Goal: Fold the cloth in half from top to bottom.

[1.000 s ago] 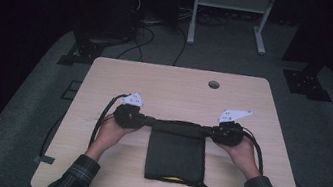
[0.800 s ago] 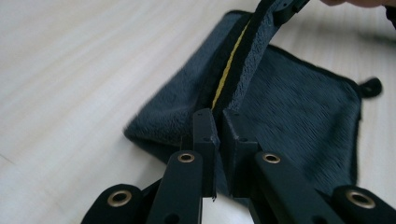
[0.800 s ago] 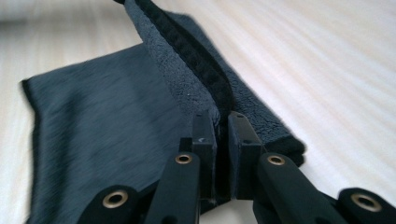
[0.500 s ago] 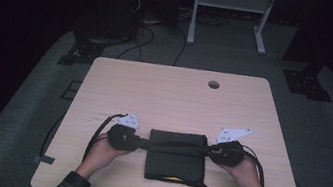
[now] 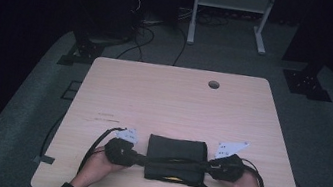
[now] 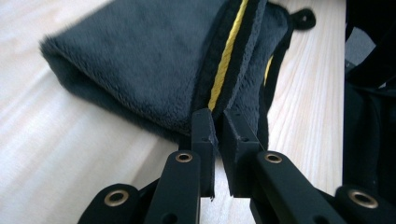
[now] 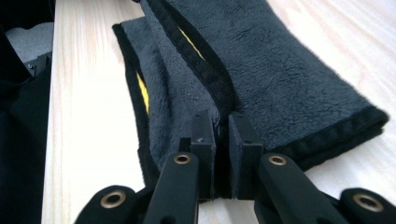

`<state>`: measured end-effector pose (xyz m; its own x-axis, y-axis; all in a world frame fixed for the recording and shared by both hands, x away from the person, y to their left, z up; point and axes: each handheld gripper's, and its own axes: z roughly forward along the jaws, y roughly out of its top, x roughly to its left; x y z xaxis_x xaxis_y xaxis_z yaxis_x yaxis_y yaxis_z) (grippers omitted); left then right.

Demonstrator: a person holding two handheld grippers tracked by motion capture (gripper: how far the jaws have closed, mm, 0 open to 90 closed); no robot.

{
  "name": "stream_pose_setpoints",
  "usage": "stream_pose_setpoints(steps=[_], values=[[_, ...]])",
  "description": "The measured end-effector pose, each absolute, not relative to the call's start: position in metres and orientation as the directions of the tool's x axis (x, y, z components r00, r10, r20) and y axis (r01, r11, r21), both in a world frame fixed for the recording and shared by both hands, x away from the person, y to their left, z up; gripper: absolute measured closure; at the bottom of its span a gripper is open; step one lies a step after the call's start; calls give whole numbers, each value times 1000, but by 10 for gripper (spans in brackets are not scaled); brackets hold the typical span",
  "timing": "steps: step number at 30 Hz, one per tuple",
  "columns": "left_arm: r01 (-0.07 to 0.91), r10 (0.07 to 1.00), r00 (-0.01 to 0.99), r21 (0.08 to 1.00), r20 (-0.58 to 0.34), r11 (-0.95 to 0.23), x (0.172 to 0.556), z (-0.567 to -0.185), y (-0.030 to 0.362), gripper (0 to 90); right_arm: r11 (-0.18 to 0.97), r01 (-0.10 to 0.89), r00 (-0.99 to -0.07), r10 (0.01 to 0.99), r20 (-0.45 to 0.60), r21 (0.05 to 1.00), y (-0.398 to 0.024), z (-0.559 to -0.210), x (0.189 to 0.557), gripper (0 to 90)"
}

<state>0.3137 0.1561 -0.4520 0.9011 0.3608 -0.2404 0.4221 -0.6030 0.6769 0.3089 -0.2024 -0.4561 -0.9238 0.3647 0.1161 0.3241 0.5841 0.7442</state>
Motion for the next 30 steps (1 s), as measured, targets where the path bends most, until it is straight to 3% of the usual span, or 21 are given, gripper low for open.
stream_pose_setpoints(steps=[5, 8, 12, 16, 30], values=[[422, 352, 903, 660, -245, -622, 311, -455, 154, 801, 600, 343, -922, 362, 137, 723, -201, -461, 309, 780], [411, 346, 906, 695, -243, -590, 311, -446, 159, 761, 579, 340, -924, 354, 147, 741, -204, -455, 309, 714], [400, 350, 907, 742, -235, -537, 311, -432, 164, 761, 513, 324, -924, 351, 150, 795, -212, -441, 308, 705], [400, 375, 901, 756, -219, -518, 317, -432, 161, 762, 477, 319, -918, 371, 141, 819, -214, -434, 312, 763], [387, 326, 919, 675, -223, -629, 302, -461, 134, 765, 649, 283, -956, 252, 152, 706, -182, -464, 298, 867]])
